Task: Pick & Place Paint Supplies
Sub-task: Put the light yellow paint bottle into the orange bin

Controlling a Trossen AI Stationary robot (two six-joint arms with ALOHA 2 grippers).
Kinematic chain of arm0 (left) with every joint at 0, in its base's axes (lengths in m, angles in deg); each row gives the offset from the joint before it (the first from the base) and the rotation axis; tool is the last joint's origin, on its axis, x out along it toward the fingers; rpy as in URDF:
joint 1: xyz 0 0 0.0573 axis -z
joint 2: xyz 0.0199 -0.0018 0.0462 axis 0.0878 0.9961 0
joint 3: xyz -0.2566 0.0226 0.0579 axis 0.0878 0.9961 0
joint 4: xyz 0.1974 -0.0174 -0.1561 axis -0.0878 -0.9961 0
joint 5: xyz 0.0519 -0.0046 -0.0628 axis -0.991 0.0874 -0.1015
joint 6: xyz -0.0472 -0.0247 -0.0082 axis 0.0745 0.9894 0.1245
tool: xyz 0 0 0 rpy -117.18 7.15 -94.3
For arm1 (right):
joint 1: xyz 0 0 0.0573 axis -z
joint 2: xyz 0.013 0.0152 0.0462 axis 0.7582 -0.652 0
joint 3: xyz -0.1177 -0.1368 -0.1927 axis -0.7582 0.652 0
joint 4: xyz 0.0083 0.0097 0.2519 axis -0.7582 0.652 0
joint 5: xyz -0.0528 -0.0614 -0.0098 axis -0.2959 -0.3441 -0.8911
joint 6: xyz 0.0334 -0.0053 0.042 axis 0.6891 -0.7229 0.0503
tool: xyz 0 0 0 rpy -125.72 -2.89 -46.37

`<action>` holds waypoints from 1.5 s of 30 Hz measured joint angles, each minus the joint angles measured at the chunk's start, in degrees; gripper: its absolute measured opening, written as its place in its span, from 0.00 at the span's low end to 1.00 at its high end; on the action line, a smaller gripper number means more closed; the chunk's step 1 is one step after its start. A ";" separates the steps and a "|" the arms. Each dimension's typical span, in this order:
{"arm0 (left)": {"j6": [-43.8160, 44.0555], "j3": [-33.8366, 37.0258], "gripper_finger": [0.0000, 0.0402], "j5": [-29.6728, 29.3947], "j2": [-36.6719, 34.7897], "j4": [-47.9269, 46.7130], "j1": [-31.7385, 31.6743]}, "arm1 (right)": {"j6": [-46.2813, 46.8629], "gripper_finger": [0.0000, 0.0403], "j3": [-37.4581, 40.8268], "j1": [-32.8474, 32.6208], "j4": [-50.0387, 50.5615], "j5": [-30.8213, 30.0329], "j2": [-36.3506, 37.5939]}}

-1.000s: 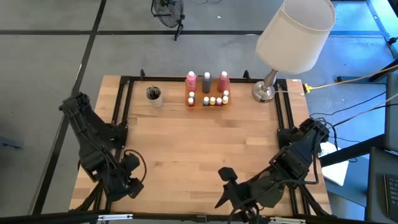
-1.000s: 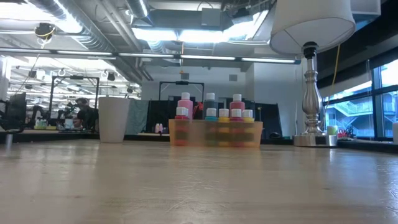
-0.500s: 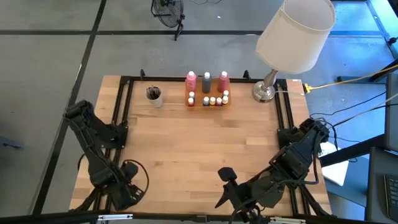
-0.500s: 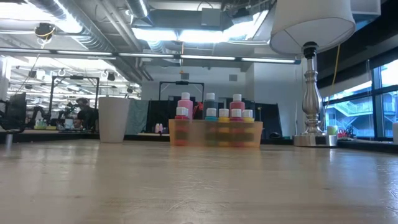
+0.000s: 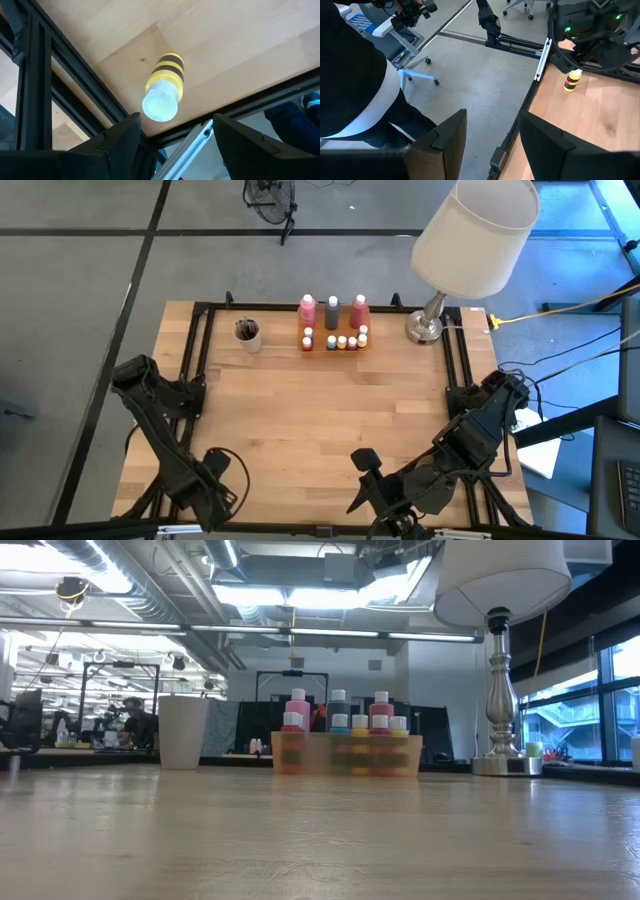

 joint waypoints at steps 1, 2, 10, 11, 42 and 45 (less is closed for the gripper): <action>-0.01 0.00 0.61 0.00 0.29 0.00 0.02 | 0.00 0.45 0.00 0.00 0.00 0.00 0.00; -0.02 0.00 0.61 0.00 0.51 0.02 0.04 | 0.00 0.45 0.00 0.00 0.00 0.00 0.00; -0.02 2.94 0.60 0.02 0.78 1.23 0.04 | 0.46 0.45 0.00 -0.07 -0.27 0.10 -0.77; -0.02 3.28 0.60 0.02 0.78 1.81 0.04 | 0.46 0.45 0.00 -0.10 -0.23 0.23 -0.91; -0.17 10.01 0.60 -0.04 1.24 10.56 0.09 | 1.09 0.45 0.00 -0.48 0.20 0.53 -1.29; -0.52 10.55 0.60 -0.04 1.24 10.99 0.09 | 1.09 0.45 0.00 -0.48 0.22 0.52 -1.29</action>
